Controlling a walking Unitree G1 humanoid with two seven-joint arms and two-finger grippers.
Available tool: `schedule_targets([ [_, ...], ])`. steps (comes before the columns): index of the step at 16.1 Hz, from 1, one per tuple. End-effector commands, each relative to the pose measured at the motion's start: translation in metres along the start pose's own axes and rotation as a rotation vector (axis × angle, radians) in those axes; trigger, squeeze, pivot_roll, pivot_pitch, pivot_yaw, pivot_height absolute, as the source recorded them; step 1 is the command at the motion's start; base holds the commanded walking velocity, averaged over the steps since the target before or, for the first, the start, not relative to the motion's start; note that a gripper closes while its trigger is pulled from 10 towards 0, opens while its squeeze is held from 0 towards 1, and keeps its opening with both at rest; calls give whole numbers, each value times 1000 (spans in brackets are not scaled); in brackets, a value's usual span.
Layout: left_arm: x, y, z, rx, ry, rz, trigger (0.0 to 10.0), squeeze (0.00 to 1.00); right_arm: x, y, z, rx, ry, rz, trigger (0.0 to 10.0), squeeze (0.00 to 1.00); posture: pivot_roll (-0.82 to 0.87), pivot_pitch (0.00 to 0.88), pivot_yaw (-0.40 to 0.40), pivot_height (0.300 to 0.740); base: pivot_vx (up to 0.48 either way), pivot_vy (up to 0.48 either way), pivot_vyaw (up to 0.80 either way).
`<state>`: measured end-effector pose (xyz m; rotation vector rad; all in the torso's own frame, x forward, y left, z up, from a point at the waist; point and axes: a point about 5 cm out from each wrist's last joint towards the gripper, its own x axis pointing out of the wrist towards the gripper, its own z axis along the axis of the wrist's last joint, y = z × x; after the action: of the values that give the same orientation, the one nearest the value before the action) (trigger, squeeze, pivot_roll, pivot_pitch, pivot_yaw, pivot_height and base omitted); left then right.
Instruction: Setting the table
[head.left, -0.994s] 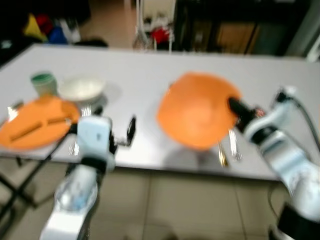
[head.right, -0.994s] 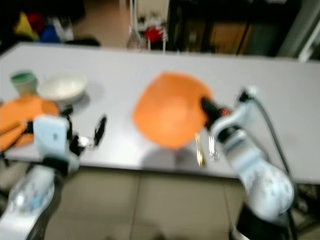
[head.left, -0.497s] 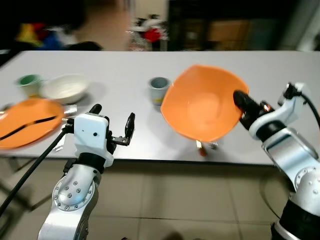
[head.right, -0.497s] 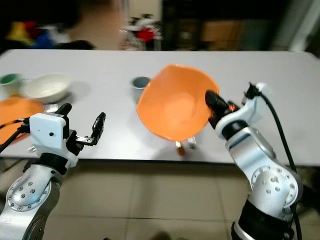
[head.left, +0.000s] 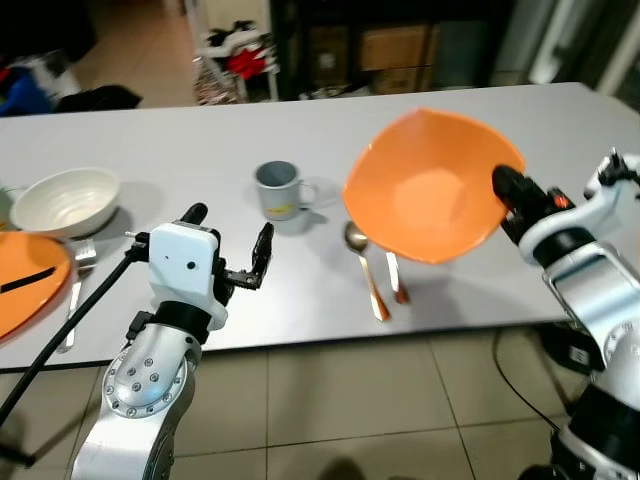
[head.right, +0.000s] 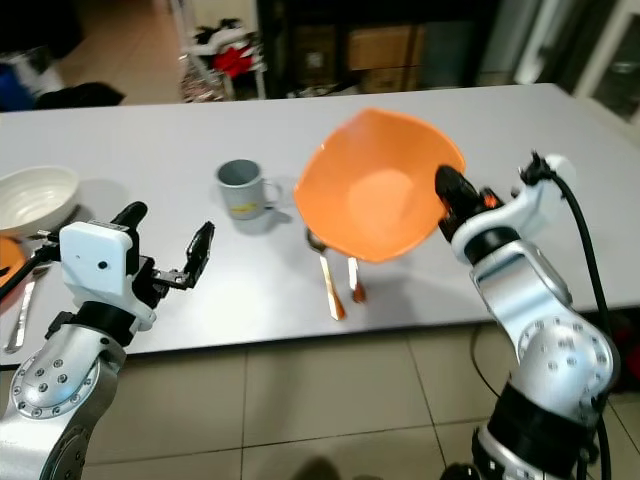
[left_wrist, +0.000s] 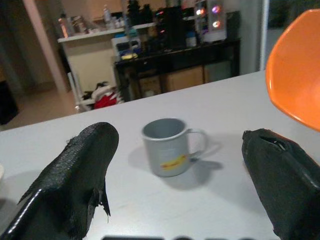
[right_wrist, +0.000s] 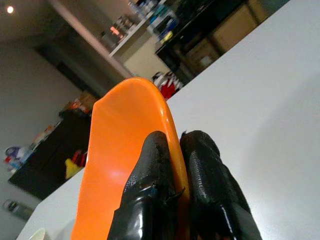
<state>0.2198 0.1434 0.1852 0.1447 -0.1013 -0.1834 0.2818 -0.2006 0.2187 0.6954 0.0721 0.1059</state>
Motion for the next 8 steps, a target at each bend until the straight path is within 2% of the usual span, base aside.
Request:
schedule_targets([
  [1, 0, 2, 1, 12, -4, -3, 10000, 0, 1, 5, 8, 16, -39, 33, 10000, 0, -103, 10, 40, 740, 296, 0, 0],
  [2, 0, 2, 1, 13, -5, -4, 10000, 0, 2, 4, 10, 34, -54, 27, 10000, 0, -103, 10, 40, 740, 300, 0, 0],
  [5, -1, 2, 1, 12, -3, -14, 10000, 0, 4, 2, 9, 50, -41, 20, 10000, 0, -103, 10, 40, 740, 299, 0, -800],
  [6, -1, 1, 1, 13, -2, -19, 10000, 0, 5, 2, 9, 43, -41, 19, 10000, 0, -103, 10, 40, 740, 300, 0, -438],
  [8, -1, 1, 1, 13, -3, -22, 10000, 0, 6, 2, 8, 43, -40, 20, 10000, 0, -100, 10, 40, 740, 302, 0, 0],
])
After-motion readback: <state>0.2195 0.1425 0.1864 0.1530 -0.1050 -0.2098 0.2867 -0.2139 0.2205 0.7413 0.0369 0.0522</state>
